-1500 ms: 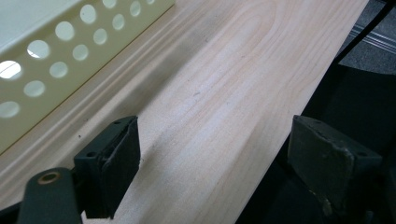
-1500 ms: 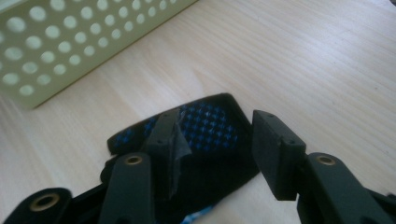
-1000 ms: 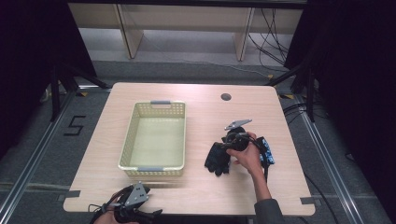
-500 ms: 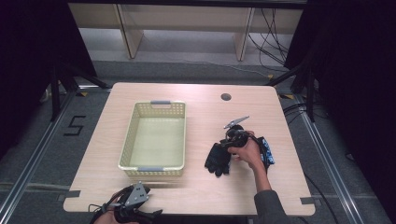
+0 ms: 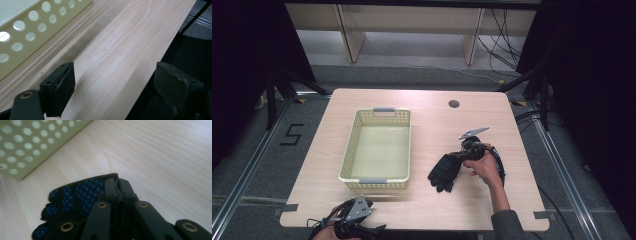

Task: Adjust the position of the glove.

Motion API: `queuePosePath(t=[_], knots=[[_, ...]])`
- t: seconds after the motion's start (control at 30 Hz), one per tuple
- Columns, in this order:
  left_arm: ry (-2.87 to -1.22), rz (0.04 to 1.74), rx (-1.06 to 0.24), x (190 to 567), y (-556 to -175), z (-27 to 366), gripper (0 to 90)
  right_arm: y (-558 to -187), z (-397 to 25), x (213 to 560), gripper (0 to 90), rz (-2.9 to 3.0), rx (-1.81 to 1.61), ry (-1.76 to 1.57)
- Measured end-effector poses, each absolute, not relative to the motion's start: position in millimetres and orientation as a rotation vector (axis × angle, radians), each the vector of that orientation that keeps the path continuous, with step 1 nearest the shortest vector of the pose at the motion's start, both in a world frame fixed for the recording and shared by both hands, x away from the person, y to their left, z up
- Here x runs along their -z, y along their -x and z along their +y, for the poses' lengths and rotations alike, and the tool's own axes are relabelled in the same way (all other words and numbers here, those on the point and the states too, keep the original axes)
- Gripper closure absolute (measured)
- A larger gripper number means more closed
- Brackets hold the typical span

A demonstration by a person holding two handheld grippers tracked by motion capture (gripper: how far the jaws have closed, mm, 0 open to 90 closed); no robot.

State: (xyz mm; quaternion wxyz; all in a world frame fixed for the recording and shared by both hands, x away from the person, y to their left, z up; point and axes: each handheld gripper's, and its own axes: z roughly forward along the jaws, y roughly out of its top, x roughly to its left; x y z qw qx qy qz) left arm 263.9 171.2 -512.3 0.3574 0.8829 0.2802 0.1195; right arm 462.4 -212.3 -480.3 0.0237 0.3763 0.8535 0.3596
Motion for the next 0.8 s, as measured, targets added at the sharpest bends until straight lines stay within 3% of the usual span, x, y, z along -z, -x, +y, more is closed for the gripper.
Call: queuePosePath(t=[0.37, 0.6, 0.8], knots=[[-2.252, 0.755, -0.29, 512.7, -263.3, 170.6, 17.2, -397.0, -205.6, 419.0, 88.8, 2.434, -1.415, -1.094], [-2.251, 0.757, -0.302, 512.0, -262.4, 170.5, 17.2, -369.4, -204.9, 408.9, 88.7, 2.344, -1.56, -1.13], [-2.245, 0.738, -0.306, 511.6, -262.5, 169.8, 17.2, -347.4, -208.8, 422.8, 88.8, 2.285, -1.612, -1.212]])
